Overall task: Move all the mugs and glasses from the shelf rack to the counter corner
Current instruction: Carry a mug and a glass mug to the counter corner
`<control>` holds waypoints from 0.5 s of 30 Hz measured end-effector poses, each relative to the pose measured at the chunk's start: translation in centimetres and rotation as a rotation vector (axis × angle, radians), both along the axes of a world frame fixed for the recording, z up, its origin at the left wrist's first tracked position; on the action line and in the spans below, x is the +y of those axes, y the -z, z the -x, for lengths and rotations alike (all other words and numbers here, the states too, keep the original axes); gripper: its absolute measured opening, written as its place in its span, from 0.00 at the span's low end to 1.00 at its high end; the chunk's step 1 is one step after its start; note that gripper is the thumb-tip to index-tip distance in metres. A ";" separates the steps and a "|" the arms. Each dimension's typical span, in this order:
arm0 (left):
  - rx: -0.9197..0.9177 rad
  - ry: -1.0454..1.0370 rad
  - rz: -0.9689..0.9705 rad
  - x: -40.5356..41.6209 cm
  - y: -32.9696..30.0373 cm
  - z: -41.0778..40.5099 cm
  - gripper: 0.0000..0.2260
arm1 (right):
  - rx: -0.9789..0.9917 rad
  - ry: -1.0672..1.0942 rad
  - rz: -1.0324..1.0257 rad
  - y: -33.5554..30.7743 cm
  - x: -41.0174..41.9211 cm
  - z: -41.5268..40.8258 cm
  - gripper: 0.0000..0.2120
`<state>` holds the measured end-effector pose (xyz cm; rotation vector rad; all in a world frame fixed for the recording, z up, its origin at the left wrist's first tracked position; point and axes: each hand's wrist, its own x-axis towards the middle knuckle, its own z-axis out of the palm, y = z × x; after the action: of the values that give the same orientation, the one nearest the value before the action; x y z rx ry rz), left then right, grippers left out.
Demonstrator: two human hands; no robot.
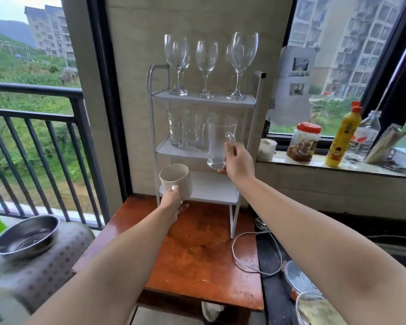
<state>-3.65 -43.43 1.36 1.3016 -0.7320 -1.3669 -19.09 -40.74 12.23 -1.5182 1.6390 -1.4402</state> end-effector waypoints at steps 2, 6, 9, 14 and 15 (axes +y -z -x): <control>0.003 0.015 0.000 1.4 -0.3 -0.3 0.07 | -0.030 -0.001 0.004 0.3 1.7 -0.4 0.17; -0.024 0.054 -0.012 4.6 -0.4 -1.4 0.08 | -0.076 0.040 -0.007 1.2 5.0 -1.8 0.16; -0.101 0.120 -0.049 8.5 0.3 -3.3 0.12 | -0.147 0.094 -0.019 3.0 8.6 -3.4 0.14; -0.198 0.226 -0.109 15.3 2.1 -5.5 0.10 | -0.202 0.192 -0.117 7.4 15.2 -5.1 0.16; -0.206 0.242 -0.127 16.4 2.4 -5.7 0.11 | -0.192 0.210 -0.138 8.3 16.4 -5.2 0.16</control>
<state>2.06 -26.98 -1.03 1.5077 -0.9816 -1.5058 -13.91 -24.39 3.93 -1.1234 1.7787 -1.4947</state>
